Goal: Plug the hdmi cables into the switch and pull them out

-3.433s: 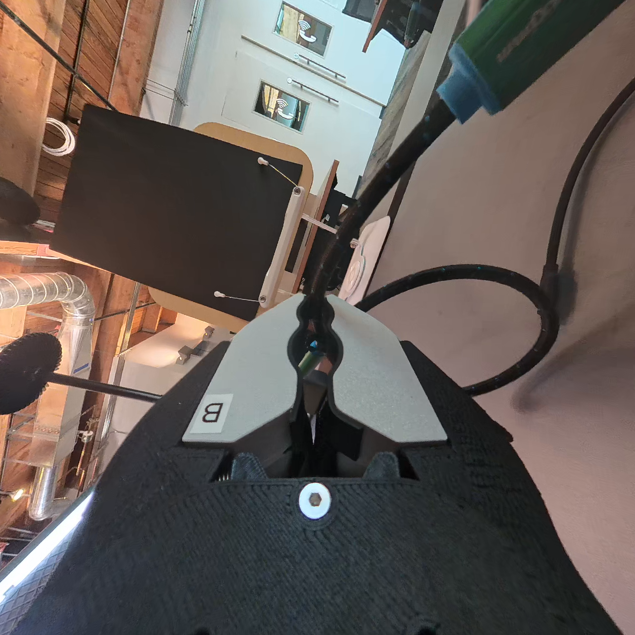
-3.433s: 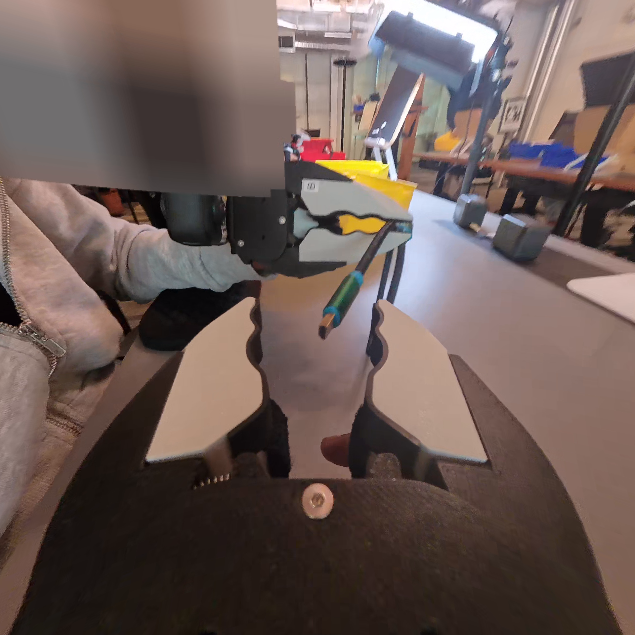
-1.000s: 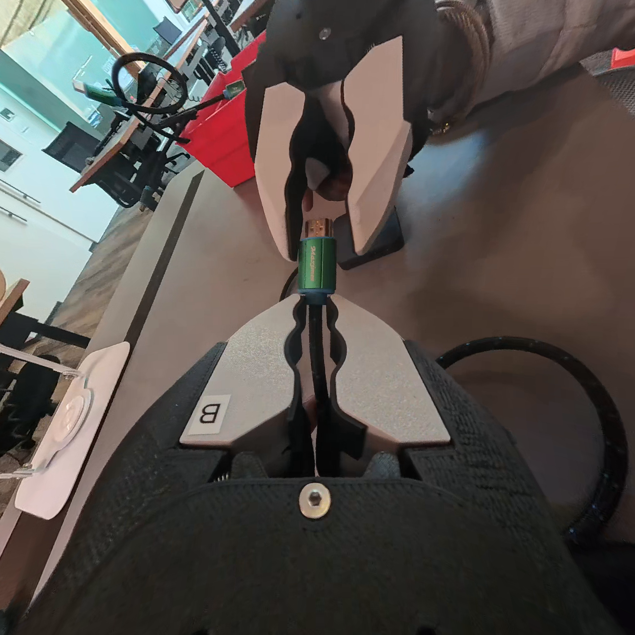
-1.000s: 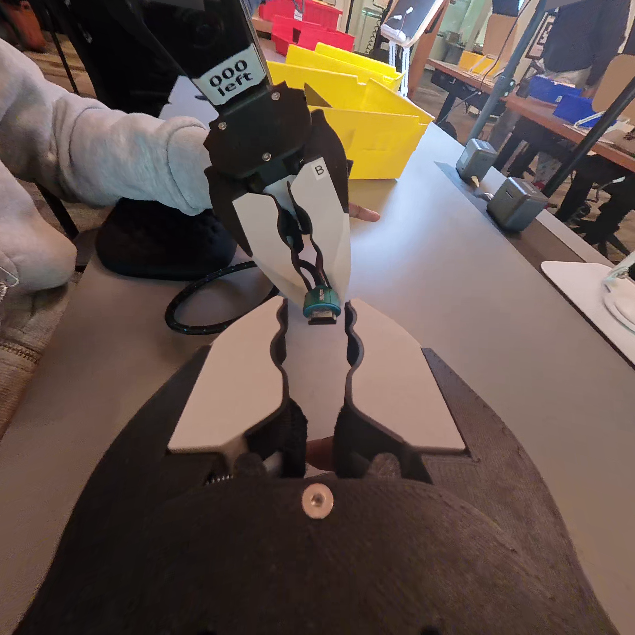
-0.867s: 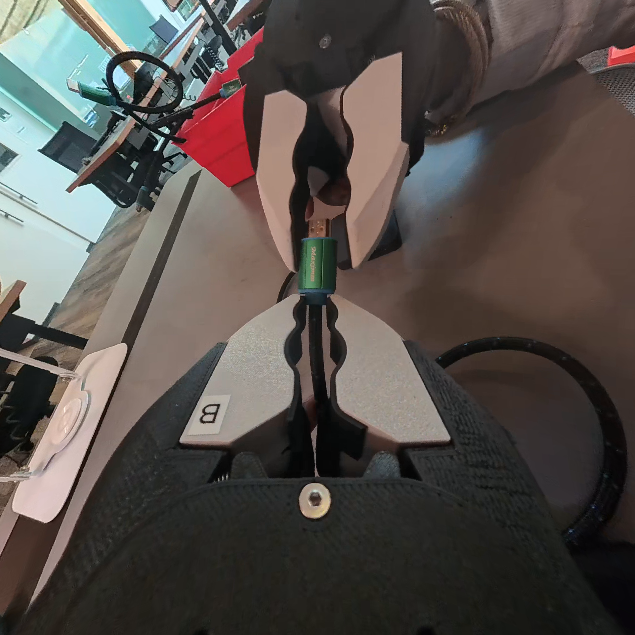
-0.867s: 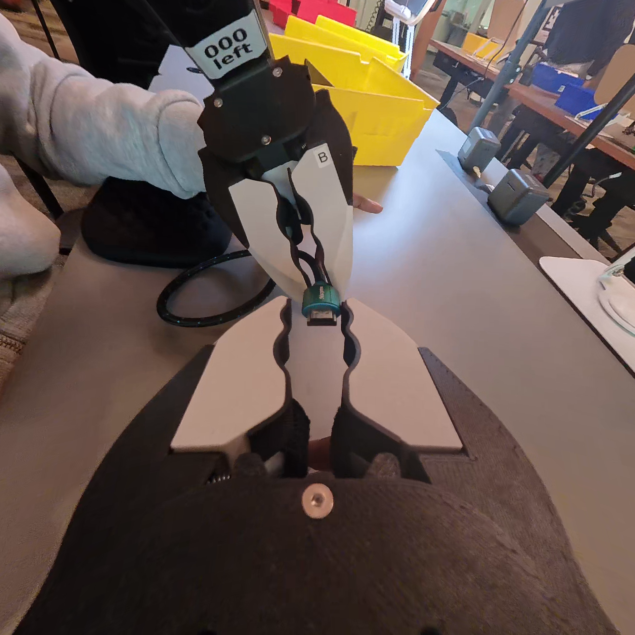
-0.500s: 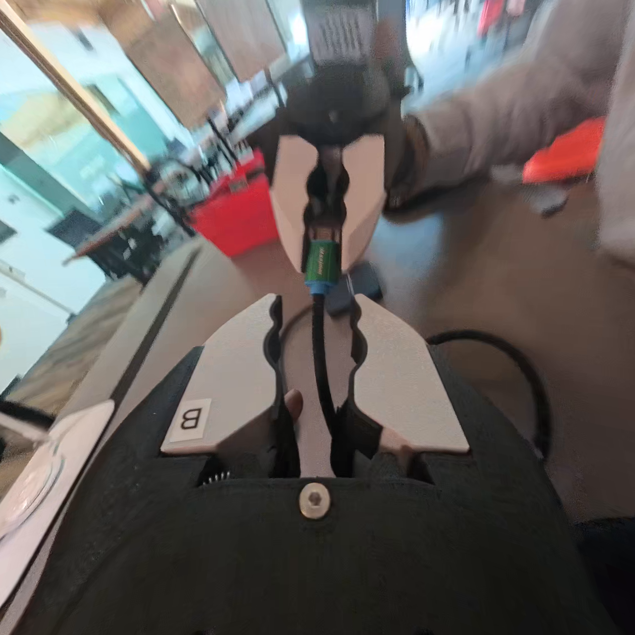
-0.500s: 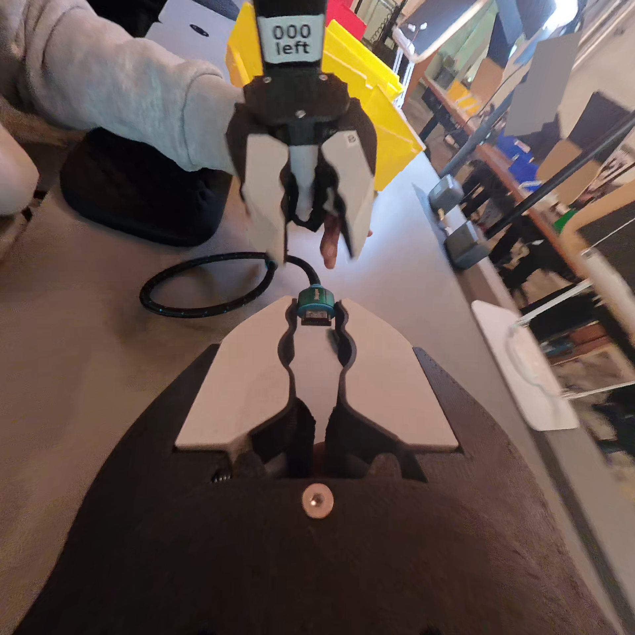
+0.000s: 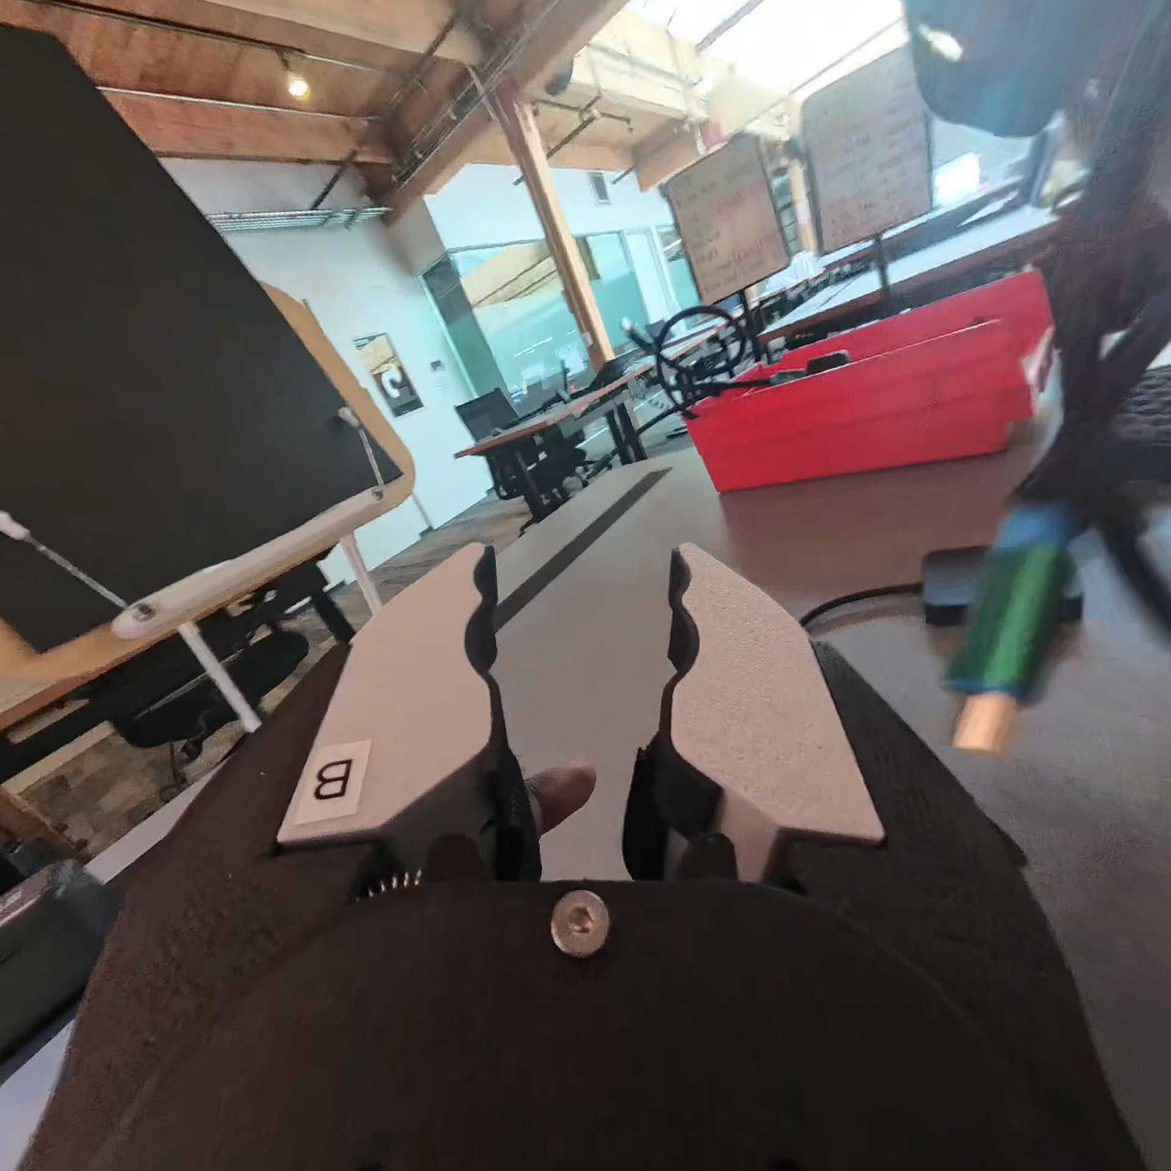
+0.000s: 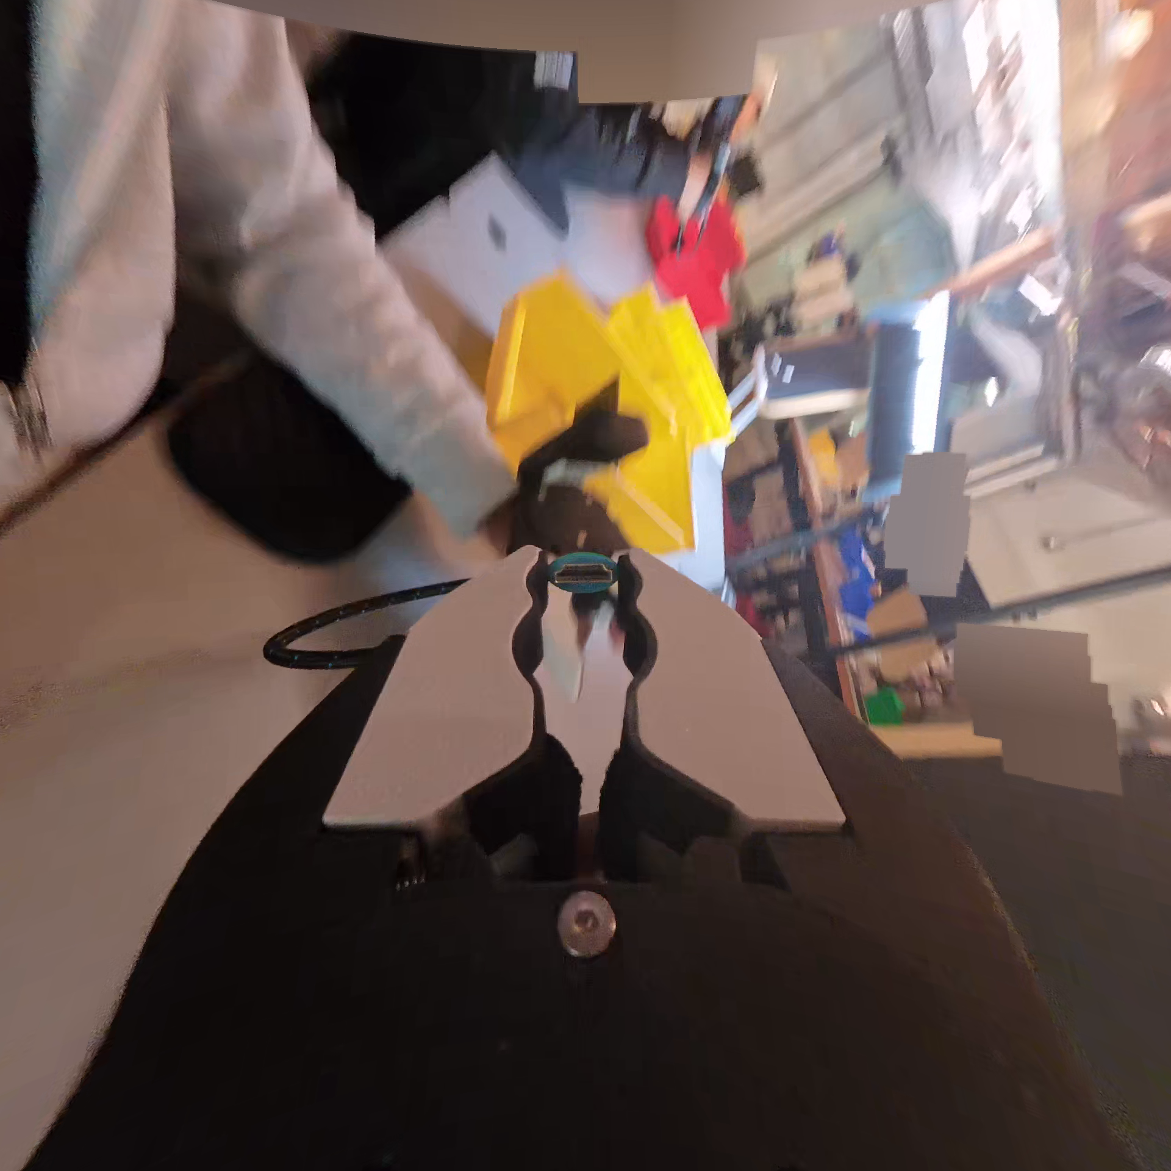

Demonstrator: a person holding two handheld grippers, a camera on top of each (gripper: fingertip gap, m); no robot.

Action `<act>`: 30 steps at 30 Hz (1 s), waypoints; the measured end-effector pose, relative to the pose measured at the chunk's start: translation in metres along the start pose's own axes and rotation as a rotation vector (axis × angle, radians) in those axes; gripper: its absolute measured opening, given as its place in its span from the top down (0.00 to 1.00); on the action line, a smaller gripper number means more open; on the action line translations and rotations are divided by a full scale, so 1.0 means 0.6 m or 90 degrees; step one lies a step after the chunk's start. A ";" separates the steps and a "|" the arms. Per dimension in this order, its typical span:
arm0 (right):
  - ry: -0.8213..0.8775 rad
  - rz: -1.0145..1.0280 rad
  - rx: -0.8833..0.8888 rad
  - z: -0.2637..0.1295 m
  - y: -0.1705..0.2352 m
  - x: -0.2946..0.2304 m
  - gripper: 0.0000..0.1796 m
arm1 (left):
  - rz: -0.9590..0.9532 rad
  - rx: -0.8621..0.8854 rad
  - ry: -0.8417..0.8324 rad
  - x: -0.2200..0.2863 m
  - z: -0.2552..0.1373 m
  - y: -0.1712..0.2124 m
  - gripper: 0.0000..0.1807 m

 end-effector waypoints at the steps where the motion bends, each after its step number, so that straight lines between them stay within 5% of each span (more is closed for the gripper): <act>1: 0.010 0.021 0.066 -0.002 -0.012 0.014 0.88 | -0.007 0.023 0.020 0.002 0.001 -0.001 0.71; 4: 0.054 0.155 0.259 0.002 -0.011 0.045 0.88 | -0.042 0.150 0.104 0.031 0.005 -0.027 0.66; 9: 0.061 0.403 0.271 0.057 0.095 0.000 0.88 | -0.084 0.338 0.195 0.097 0.002 -0.108 0.66; 13: 0.045 0.546 0.308 0.066 0.138 -0.035 0.88 | -0.112 0.329 0.172 0.089 -0.005 -0.107 0.69; 18: 0.017 0.577 0.298 0.075 0.150 -0.055 0.88 | -0.116 0.269 0.236 0.095 -0.004 -0.095 0.92; 21: 0.001 0.585 0.282 0.075 0.156 -0.060 0.88 | -0.155 0.253 0.250 0.092 -0.003 -0.095 0.98; 30: -0.009 0.532 0.214 0.053 0.159 -0.062 0.85 | -0.191 0.252 0.252 0.081 -0.007 -0.089 0.97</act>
Point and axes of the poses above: each gripper's, where its closed fingertips meet, z out along the fingers, y out of its underside, x = y × z across the jaws, the point moved 9 cm from there along -z, back along the fingers, and after that the axes turned 2 degrees about y, right-handed, at the moved point
